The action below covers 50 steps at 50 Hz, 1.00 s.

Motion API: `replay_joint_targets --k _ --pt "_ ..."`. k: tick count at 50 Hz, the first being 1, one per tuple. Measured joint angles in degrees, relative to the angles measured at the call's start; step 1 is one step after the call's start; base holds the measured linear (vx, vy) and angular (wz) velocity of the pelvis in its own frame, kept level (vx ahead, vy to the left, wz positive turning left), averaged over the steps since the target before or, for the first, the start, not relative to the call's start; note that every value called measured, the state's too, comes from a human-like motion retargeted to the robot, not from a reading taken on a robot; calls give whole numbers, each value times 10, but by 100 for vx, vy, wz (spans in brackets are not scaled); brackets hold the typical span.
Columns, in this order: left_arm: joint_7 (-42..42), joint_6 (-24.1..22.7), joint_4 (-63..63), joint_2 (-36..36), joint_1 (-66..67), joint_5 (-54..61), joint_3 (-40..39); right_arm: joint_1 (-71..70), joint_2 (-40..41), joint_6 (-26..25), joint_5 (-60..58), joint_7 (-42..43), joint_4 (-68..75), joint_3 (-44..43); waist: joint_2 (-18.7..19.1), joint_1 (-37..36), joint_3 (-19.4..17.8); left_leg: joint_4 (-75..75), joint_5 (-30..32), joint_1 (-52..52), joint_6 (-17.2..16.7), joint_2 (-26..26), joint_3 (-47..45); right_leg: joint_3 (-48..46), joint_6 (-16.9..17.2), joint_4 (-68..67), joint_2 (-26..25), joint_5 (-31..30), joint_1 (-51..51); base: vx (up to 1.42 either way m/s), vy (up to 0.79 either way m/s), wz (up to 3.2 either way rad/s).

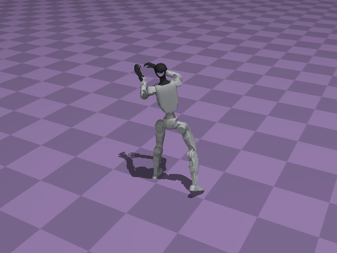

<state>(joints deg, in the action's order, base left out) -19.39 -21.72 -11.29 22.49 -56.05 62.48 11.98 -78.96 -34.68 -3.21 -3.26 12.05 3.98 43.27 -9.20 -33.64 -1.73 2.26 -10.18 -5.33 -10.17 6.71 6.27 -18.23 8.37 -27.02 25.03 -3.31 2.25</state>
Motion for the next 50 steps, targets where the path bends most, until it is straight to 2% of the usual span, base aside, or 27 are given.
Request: replay_joint_targets --k 1,2,3,5,8,10,16,20,22,27,33,36,37,38,39,40,44,48,50 --pt "-22 -51 48 -23 3 97 -32 -17 23 -5 -2 11 8 3 -7 -11 -5 -9 6 2 0 -5 16 16 1 -9 -2 -8 0 17 11 161" --pt "-21 -82 89 -38 7 166 -58 -34 43 -9 -7 15 16 5 -12 -21 -9 -18 11 4 0 -10 32 33 2 -16 -7 -17 0 16 10 158" --pt "29 -74 116 -35 14 180 -75 -49 57 -9 -18 3 21 7 -15 -30 -10 -25 14 5 -3 -12 48 50 3 -21 -14 -28 3 15 9 157" --pt "-34 -117 118 -14 22 144 -112 -79 85 -12 -38 11 28 8 -21 -43 -15 -41 21 8 3 -18 78 90 6 -30 -29 -48 5 14 8 153" --pt "-61 -116 169 10 37 90 -135 -123 123 -16 -60 -4 31 21 -31 -51 -22 -61 25 8 9 -25 120 149 13 -37 -55 -78 11 11 6 145" --pt "-66 -97 185 31 49 25 -140 -154 139 -15 -82 -16 30 38 -35 -56 -25 -68 27 7 13 -28 146 190 23 -37 -76 -99 17 9 4 129" --pt "-96 -77 250 42 73 -43 -135 -229 191 -17 -113 -34 18 100 -42 -52 -28 -73 20 -1 26 -37 189 295 50 -32 -127 -143 29 4 2 88" --pt "-191 -64 249 51 70 -193 -146 -267 209 -19 -127 -43 24 120 -41 -45 -36 -73 16 -3 29 -38 196 335 64 -38 -145 -150 31 -2 0 26" --pt "-206 -62 259 41 68 -203 -151 -272 211 -18 -121 -43 26 121 -40 -43 -38 -73 16 -1 27 -35 191 333 63 -43 -144 -144 28 -7 -2 -20" --pt "-214 -57 255 29 73 -219 -149 -270 192 -16 -121 -41 15 133 -38 -44 -34 -72 11 5 22 -25 154 247 36 -52 -105 -104 17 -10 -3 -67" --pt "-223 -58 220 8 74 -222 -126 -253 161 -10 -93 -43 23 148 -38 -37 -20 -60 -1 7 8 -8 70 59 -22 -32 -33 13 22 -15 -8 -125" --pt "-238 -70 183 -34 52 -216 -113 -244 139 -7 -83 -38 30 156 -42 -35 -12 -43 -12 5 -1 2 11 -32 -37 0 -9 79 31 -20 -15 -175" --pt "-250 -59 160 -46 41 -242 -107 -240 127 -5 -86 -41 31 159 -41 -34 -9 -34 -17 3 -4 6 -10 -59 -40 12 -3 98 34 -22 -17 -197" --pt "-262 -20 121 -48 28 -312 -99 -237 107 -3 -94 -53 28 163 -39 -33 -6 -20 -23 0 -8 12 -32 -83 -42 26 0 115 36 -23 -19 -204" --pt "-274 -25 114 -69 14 -313 -91 -231 93 -2 -91 -54 27 163 -37 -28 -4 -9 -27 -1 -12 17 -54 -99 -43 39 2 133 36 -23 -20 -211" --pt "-286 -52 122 -100 1 -281 -84 -224 81 -3 -83 -50 28 163 -36 -22 -3 1 -29 -1 -17 23 -76 -111 -42 51 3 151 35 -24 -22 -215" --pt "-273 -64 71 -153 -36 -228 -37 -201 9 3 -1 -53 28 174 -13 25 3 55 -30 3 -35 54 -162 -67 -42 66 -4 217 -4 -23 -26 -231" --pt "-235 -65 4 -179 -77 -133 10 -190 -42 -2 46 -52 48 187 23 127 8 101 -7 19 -39 89 -230 58 -21 51 -24 212 -65 -19 -32 -224" --pt "-180 -37 -52 -119 -117 -83 34 -191 -20 -18 -28 -32 70 166 30 223 3 119 13 35 -24 108 -265 108 -13 43 -44 213 -87 -12 -39 -212"
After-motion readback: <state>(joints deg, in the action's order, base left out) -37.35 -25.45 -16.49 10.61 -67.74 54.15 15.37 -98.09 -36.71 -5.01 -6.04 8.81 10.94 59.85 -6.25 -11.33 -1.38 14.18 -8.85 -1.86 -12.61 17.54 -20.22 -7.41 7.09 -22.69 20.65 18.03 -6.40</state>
